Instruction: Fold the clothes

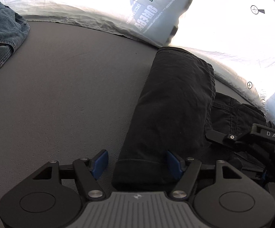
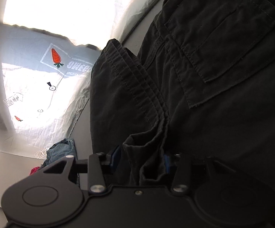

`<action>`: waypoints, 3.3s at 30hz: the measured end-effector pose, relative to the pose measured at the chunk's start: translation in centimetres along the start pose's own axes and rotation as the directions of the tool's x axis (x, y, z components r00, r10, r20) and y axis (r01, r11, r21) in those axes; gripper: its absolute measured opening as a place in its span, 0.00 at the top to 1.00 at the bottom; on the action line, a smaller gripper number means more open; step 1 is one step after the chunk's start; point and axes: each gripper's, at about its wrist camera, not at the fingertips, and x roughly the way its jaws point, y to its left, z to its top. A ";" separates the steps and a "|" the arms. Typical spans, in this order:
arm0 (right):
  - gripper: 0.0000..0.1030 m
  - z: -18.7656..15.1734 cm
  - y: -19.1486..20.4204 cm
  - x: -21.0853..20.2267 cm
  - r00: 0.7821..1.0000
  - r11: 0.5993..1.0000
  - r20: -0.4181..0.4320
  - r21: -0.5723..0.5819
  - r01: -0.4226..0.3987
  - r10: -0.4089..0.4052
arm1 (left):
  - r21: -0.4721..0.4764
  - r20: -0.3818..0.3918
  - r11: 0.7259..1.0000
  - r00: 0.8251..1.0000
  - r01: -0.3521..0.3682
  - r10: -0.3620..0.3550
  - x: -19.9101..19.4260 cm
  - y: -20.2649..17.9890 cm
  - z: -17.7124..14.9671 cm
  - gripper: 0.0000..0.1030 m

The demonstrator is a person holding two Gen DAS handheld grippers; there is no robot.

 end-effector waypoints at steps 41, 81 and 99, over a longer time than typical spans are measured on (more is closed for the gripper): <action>0.31 5.0 -12.8 -29.1 0.711 0.860 0.558 0.012 0.510 -0.429 | 0.535 0.011 0.845 1.000 -0.011 0.006 0.2 -21.0 -4.1 0.16; 0.64 9.1 -30.1 -36.1 0.602 0.821 0.664 0.570 -0.026 -0.442 | 0.470 -0.054 0.880 0.993 -0.071 0.109 9.9 -28.1 -1.9 0.00; 0.71 3.7 -24.6 -31.7 0.365 0.620 0.883 0.113 -0.776 0.295 | 0.591 -0.101 0.805 0.995 0.048 0.015 2.8 -27.1 -11.0 0.00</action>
